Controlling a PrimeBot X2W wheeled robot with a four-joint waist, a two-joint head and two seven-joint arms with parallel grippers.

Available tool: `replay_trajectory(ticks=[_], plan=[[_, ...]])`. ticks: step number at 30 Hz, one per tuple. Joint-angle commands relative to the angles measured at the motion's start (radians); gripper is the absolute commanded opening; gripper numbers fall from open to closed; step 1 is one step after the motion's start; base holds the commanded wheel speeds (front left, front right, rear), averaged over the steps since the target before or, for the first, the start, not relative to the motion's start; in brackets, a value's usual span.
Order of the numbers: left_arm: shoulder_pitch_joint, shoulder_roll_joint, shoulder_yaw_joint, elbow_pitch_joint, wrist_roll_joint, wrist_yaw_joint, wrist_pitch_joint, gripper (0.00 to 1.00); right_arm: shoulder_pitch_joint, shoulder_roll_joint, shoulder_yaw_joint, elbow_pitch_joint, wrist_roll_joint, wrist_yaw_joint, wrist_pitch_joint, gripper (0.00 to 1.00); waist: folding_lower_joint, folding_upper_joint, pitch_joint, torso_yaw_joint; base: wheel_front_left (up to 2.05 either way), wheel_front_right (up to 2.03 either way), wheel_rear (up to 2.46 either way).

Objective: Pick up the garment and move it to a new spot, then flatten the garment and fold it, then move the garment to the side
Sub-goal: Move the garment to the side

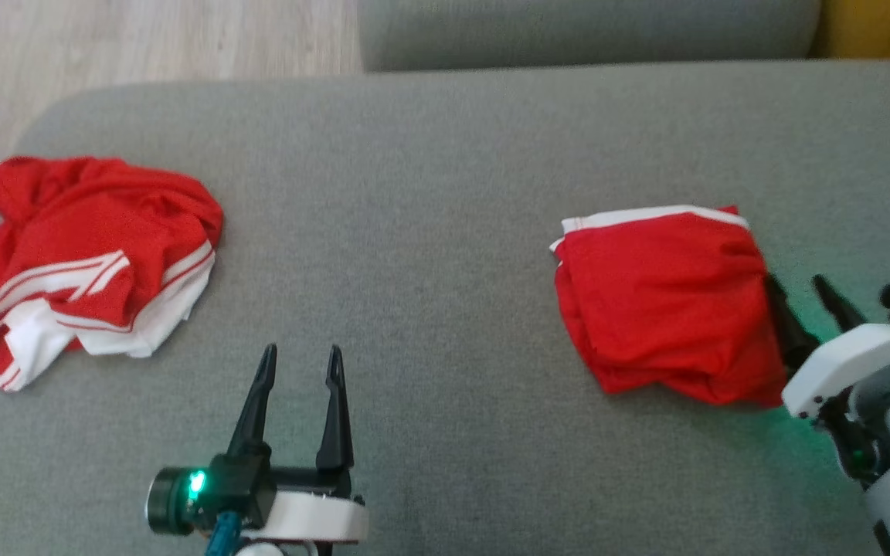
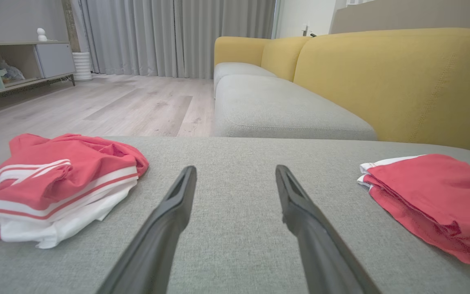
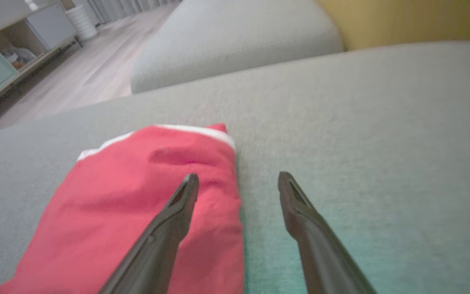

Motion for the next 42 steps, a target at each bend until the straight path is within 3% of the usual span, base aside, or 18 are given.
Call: replay_trajectory(ticks=[1,4,5,6,7,8,16,28,36,37,40,41,42], plan=[[-0.043,-0.005,0.021,-0.033,-0.007,0.003,-0.005,1.0,-0.021,-0.022,0.04,-0.003,0.031,0.007,0.029,1.0,-0.0004,0.0,0.045,0.009,0.0,0.0,0.0],[-0.061,-0.005,0.016,-0.03,-0.013,0.01,-0.005,1.0,-0.039,-0.021,0.095,0.029,0.084,0.007,0.077,1.0,-0.0004,0.0,0.068,0.007,0.0,0.0,0.0],[-0.064,-0.005,0.015,-0.029,-0.015,0.012,-0.005,1.0,-0.045,-0.021,0.109,0.038,0.094,0.007,0.082,0.7,-0.0004,0.0,0.073,0.005,0.0,0.0,0.0],[-0.067,-0.005,0.014,-0.028,-0.016,0.013,-0.005,1.0,-0.054,-0.022,0.118,0.044,0.102,0.007,0.077,0.47,-0.0004,0.0,0.078,0.002,0.0,0.0,0.0],[-0.071,-0.005,0.013,-0.027,-0.016,0.014,-0.005,1.0,-0.062,-0.024,0.125,0.051,0.107,0.007,0.066,0.09,-0.0004,0.0,0.082,-0.002,0.0,0.0,0.0],[-0.075,-0.005,0.012,-0.026,-0.017,0.014,-0.005,1.0,-0.071,-0.029,0.132,0.055,0.111,0.007,0.054,0.0,-0.0004,0.0,0.086,-0.006,0.0,0.0,0.0],[-0.107,-0.005,0.017,-0.031,-0.006,0.006,-0.005,1.0,-0.157,-0.132,0.152,0.067,0.106,0.007,0.024,0.0,-0.0004,0.0,0.146,-0.065,0.0,0.0,0.0],[-0.253,-0.005,0.012,-0.051,0.069,-0.033,-0.005,1.0,-0.316,-0.39,0.064,0.068,0.028,0.007,0.088,0.0,-0.0004,0.0,0.354,-0.159,0.0,0.0,0.0],[-0.313,-0.005,0.006,-0.085,0.088,-0.053,-0.005,1.0,-0.33,-0.438,-0.077,0.042,-0.073,0.007,0.115,0.0,-0.0004,0.0,0.411,-0.18,0.0,0.0,0.0],[-0.315,-0.005,0.005,-0.085,0.09,-0.055,-0.005,1.0,-0.326,-0.438,-0.092,0.035,-0.088,0.007,0.119,0.08,-0.0004,0.0,0.413,-0.179,0.0,0.0,0.0],[-0.319,-0.005,0.005,-0.083,0.095,-0.061,-0.005,1.0,-0.315,-0.44,-0.147,0.012,-0.162,0.007,0.126,0.19,-0.0004,0.0,0.415,-0.176,0.0,0.0,0.0],[-0.318,-0.005,0.006,-0.083,0.096,-0.062,-0.005,1.0,-0.31,-0.436,-0.167,0.003,-0.187,0.007,0.13,0.28,-0.0004,0.0,0.413,-0.174,0.0,0.0,0.0],[-0.317,-0.005,0.006,-0.082,0.095,-0.063,-0.005,1.0,-0.303,-0.43,-0.189,-0.003,-0.211,0.007,0.136,0.44,-0.0004,0.0,0.41,-0.171,0.0,0.0,0.0]])
